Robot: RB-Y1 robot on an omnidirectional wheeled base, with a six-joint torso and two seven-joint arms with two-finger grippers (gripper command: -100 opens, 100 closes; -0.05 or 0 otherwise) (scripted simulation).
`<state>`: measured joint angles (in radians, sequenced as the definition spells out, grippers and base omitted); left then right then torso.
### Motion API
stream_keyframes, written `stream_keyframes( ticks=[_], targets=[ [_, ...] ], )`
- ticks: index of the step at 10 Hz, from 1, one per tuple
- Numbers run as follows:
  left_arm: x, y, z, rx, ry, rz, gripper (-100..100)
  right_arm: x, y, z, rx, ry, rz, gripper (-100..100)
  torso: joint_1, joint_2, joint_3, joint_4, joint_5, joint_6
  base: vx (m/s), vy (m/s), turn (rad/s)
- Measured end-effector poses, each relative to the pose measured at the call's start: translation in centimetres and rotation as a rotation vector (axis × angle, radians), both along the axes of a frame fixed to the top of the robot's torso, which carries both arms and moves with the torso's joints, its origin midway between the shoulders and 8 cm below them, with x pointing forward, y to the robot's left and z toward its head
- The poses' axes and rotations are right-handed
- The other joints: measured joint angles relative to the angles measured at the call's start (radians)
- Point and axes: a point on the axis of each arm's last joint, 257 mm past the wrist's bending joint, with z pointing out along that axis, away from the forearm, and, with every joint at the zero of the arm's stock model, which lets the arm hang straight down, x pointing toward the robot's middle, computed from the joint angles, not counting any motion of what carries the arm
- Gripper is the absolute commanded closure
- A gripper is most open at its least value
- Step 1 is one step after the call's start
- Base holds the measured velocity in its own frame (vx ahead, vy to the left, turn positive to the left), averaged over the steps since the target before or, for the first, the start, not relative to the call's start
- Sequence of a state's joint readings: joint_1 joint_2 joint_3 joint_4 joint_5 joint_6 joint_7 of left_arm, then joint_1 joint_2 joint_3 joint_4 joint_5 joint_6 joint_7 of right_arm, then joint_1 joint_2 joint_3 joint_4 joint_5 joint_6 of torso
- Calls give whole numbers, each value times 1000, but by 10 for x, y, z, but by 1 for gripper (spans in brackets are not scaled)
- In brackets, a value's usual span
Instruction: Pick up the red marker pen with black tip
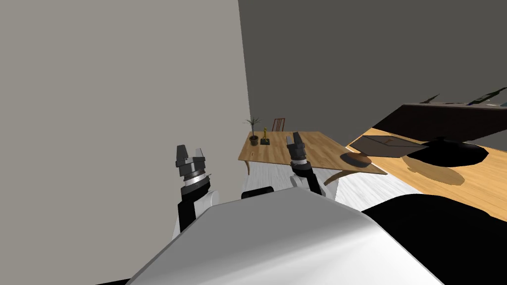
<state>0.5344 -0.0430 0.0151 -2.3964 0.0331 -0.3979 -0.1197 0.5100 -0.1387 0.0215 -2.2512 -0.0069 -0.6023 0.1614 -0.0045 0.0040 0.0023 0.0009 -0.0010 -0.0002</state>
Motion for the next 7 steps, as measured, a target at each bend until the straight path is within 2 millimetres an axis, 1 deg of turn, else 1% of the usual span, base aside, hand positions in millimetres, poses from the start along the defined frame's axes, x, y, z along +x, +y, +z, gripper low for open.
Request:
stream_keyframes(
  ticks=[1,2,3,4,5,7],
  targets=[
    [0,0,0,0,0,0,0,2,5,-8,-63,19,-3,-100,0,0,0,0,0,0,-53,-51,193],
    [0,0,0,0,0,0,0,4,8,-17,-127,39,-6,-100,0,0,0,0,0,0,-38,-40,83],
    [0,0,0,0,0,0,0,4,11,-22,-163,48,-7,-100,1,-1,-1,0,0,0,-40,-24,143],
    [0,0,0,0,0,0,0,6,14,-30,-216,62,-9,-100,2,-2,-1,0,0,0,-52,-34,298],
    [0,0,0,0,0,0,0,9,16,-42,-278,84,-11,-100,1,-1,-1,0,0,0,-38,-42,72],
    [0,0,0,0,0,0,0,8,21,-57,-368,108,-13,-100,1,-2,-1,0,0,0,-31,-37,130]
  ],
)
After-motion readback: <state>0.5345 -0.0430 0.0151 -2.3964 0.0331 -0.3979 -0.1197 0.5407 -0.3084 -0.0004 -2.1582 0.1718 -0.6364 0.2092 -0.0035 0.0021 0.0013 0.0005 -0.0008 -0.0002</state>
